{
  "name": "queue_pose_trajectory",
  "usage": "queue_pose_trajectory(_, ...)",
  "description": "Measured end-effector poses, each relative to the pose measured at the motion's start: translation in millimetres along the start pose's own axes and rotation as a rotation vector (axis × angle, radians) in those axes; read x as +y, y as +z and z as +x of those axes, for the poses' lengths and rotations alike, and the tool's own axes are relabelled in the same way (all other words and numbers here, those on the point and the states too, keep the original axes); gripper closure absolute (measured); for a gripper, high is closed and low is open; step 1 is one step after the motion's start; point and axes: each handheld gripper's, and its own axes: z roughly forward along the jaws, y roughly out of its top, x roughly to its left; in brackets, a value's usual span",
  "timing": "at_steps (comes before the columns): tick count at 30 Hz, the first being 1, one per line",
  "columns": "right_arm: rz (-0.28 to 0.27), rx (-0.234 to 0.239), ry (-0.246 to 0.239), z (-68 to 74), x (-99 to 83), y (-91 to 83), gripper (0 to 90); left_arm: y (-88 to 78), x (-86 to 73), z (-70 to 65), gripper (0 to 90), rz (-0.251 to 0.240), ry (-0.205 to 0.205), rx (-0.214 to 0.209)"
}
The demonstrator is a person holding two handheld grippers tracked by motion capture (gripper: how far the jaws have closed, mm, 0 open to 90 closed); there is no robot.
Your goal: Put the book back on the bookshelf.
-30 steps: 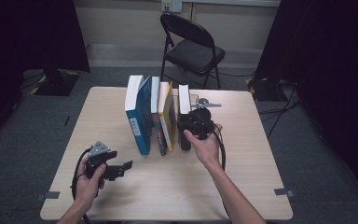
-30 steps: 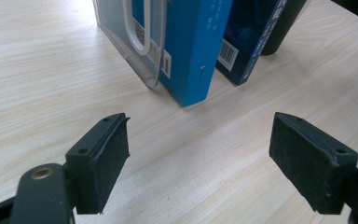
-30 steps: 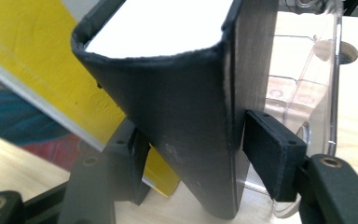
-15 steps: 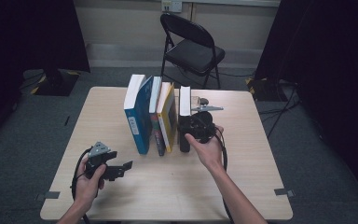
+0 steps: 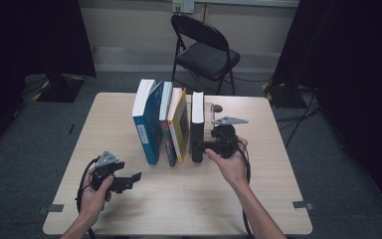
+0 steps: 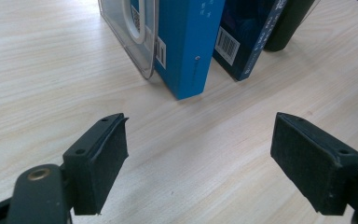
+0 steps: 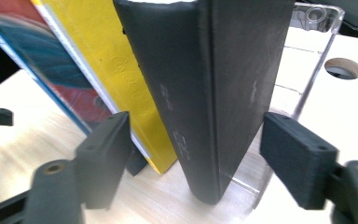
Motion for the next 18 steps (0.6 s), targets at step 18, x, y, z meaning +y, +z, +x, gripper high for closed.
queue_pose_trajectory(18, -0.078, 0.004, 0.026, -33.8, -43.8, -64.6, 13.7, -4.0, -1.0, 1.3, 18.4, -0.016, -0.010, 0.012)
